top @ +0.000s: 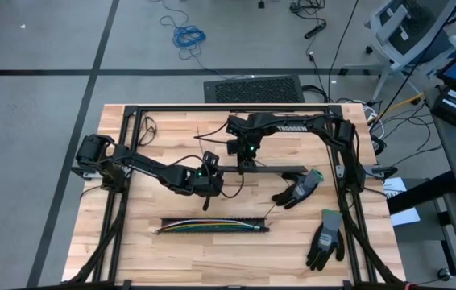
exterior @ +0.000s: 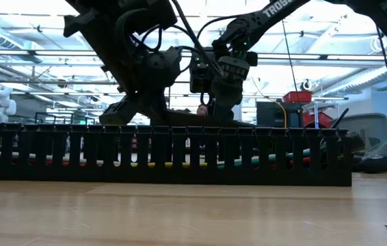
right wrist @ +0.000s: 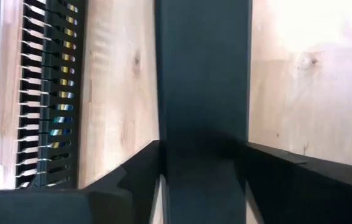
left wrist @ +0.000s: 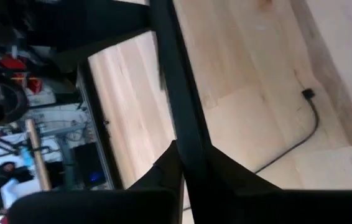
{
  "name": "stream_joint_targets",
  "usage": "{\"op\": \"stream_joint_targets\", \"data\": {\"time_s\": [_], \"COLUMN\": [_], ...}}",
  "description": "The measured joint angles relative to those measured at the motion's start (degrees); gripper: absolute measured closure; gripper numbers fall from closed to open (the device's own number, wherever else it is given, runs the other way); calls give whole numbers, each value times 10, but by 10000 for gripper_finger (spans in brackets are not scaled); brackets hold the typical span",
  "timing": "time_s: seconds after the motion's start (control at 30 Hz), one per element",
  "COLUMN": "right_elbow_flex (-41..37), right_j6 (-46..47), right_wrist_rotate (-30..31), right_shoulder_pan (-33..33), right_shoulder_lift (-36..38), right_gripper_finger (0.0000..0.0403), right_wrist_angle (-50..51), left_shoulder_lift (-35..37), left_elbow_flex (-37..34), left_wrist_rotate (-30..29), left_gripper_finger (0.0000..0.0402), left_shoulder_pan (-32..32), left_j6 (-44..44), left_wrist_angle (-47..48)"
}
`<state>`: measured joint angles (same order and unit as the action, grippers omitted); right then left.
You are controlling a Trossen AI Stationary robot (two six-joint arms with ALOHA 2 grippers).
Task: Ziptie cables
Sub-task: Close the black cable duct
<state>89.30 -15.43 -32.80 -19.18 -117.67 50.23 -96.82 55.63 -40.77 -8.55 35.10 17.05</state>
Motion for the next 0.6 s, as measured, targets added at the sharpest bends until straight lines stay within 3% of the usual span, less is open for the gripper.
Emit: {"op": "stream_joint_targets", "data": {"time_s": [0.37, 0.6], "right_elbow_flex": [2, 3], "right_j6": [-5, -2], "right_wrist_rotate": [-17, -26], "right_shoulder_pan": [-5, -4], "right_shoulder_lift": [4, 4], "right_gripper_finger": [316, 320], "right_wrist_angle": [-7, -37], "left_shoulder_lift": [42, 105], "left_elbow_flex": [23, 24], "left_wrist_rotate": [-14, -27], "left_gripper_finger": [354, 354], "left_shoulder_pan": [0, 1], "left_j6": [3, -30], "left_wrist_angle": [29, 92]}}
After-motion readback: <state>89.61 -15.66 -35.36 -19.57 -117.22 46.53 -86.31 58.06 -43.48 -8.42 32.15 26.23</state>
